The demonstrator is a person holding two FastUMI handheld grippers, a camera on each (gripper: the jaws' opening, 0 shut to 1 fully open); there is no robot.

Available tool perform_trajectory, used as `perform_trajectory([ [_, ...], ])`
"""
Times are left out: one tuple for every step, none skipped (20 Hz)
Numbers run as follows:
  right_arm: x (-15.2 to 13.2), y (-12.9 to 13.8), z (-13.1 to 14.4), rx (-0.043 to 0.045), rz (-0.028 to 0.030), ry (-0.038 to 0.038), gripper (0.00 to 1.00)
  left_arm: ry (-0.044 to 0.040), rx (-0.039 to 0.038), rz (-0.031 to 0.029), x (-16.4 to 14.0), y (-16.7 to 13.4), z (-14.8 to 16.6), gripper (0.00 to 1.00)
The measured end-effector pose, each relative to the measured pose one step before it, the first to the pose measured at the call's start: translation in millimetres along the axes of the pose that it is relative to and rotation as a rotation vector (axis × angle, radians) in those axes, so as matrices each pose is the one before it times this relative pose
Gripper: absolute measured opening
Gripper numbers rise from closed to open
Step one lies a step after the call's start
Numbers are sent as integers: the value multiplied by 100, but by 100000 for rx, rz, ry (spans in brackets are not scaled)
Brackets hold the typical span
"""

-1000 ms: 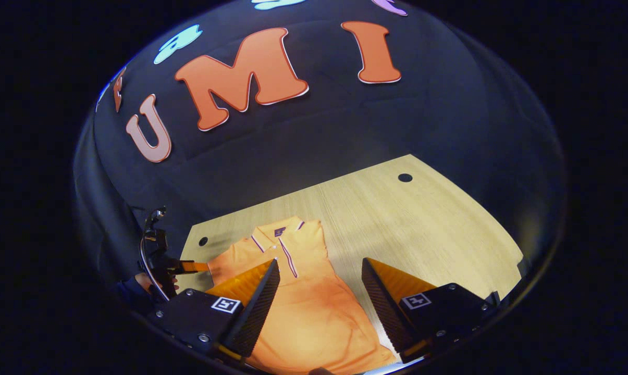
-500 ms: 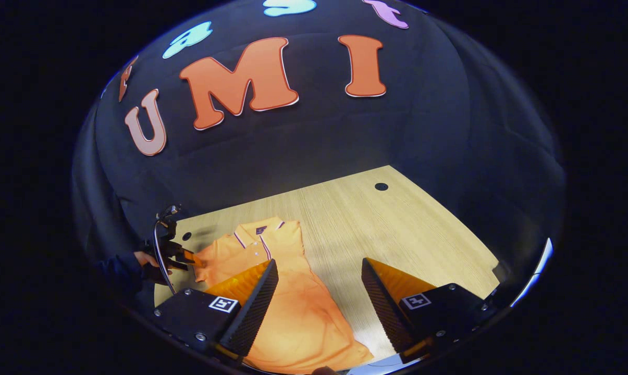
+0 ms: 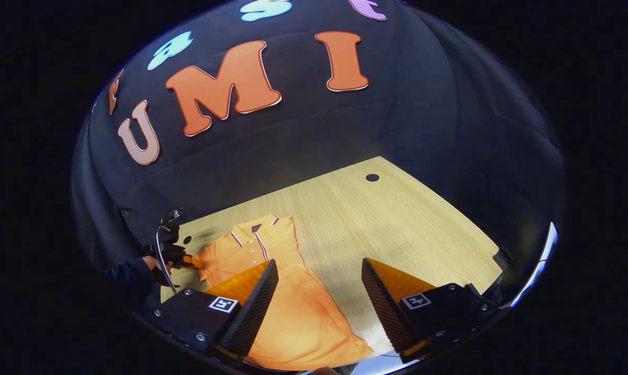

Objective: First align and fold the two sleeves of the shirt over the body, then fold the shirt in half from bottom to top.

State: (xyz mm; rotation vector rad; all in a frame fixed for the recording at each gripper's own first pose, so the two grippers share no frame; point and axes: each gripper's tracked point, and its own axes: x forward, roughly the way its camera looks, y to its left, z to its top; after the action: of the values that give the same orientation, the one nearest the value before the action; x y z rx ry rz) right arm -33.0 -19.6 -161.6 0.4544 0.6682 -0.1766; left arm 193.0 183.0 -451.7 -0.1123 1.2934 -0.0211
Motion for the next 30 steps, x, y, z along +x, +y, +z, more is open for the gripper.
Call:
perform_trajectory([
  [-85, -479, 76, -434, 632, 117, 98, -3190, 1216, -947, -712, -392, 592, 12],
  [-197, -529, 10, -464, -61, 68, 98, -2776, 933, -489, -906, -470, 675, 12],
  [-117, -637, 113, -381, -311, -39, 98, -2410, 781, -671, -687, -710, 503, 12],
  [-228, -385, 194, -437, 154, -629, 98, -2741, 1705, -1136, -743, -808, 513, 12],
  [-89, -384, 334, -338, 195, -961, 98, -2258, 2224, -814, -537, -912, 540, 12],
  [-127, -153, 169, -288, 932, -520, 98, -1626, 3435, -772, -529, -1044, 372, 12],
  [-47, -357, -43, -20, 14, 450, 98, -1751, 3370, 77, -362, -837, 638, 12],
  [-31, -418, -218, 121, 324, 356, 98, -1233, 3614, -1261, -289, -1309, 556, 12],
  [-24, -411, -29, 320, -354, 419, 98, -773, 3532, -737, -132, -1139, 508, 12],
  [-136, -306, -74, 512, 195, 68, 98, -1473, 3237, -135, 185, -1129, 676, 12],
  [-215, -117, 28, 393, 373, 23, 98, -1288, 2869, -742, -9, -1085, 743, 12],
  [-86, -126, -200, 201, 25, -117, 98, -1314, 2301, -1786, 490, -1446, 573, 13],
  [-112, -261, -101, -101, -76, 229, 98, -1666, 1954, -2270, -349, -1316, 1010, 16],
  [-88, -257, -211, 88, -682, 62, 98, -1810, 1272, -3018, -124, -1450, 634, 21],
  [-130, -176, -101, 202, -67, 89, 98, -2113, 939, -4034, -282, -1586, 617, 28],
  [-176, -208, -88, 625, -617, -181, 98, -1526, 920, -3822, -84, -1397, 532, 50],
  [-109, -23, -43, 665, 88, -343, 98, -1213, 1114, -2168, -128, -789, 423, 59],
  [43, 46, 25, 684, -282, -425, 98, -804, 1000, -946, -661, -321, 192, 81],
  [24, 122, 51, 300, 82, -400, 98, -900, 630, 592, -447, -32, 221, 89],
  [58, 233, -9, -161, -68, -731, 98, -1656, 652, 615, -372, 76, 199, 97],
  [65, 183, 232, -664, -77, -1070, 98, -1995, 17, 626, -616, 76, 411, 98],
  [157, 248, 150, -1227, 95, -1285, 98, -2550, 208, 558, -1119, 51, 447, 99],
  [226, 211, 318, -1473, -21, -1704, 98, -3185, 103, 1212, -933, 117, 542, 99],
  [200, 248, 303, -1679, 680, -1593, 98, -3956, 326, 1005, -1132, -44, 595, 99],
  [171, 353, 456, -952, 817, -2459, 98, -4285, 79, 1293, -1057, -73, 577, 99],
  [156, 481, 702, -287, 1858, -3144, 98, -4589, -281, 2121, -1426, 14, 740, 99],
  [693, 147, 1156, -41, 1874, -3418, 98, -3880, 655, 1647, -1254, 50, 572, 99],
  [119, 518, 566, -172, 1882, -3413, 98, -4270, 772, 2200, -1441, 171, 477, 99],
  [197, 647, 692, -913, 1559, -3302, 98, -4077, -35, 2381, -1275, 205, 591, 99],
  [279, 377, 537, -2078, 1636, -3399, 98, -3844, -1441, 1947, -1289, 69, 557, 99],
])
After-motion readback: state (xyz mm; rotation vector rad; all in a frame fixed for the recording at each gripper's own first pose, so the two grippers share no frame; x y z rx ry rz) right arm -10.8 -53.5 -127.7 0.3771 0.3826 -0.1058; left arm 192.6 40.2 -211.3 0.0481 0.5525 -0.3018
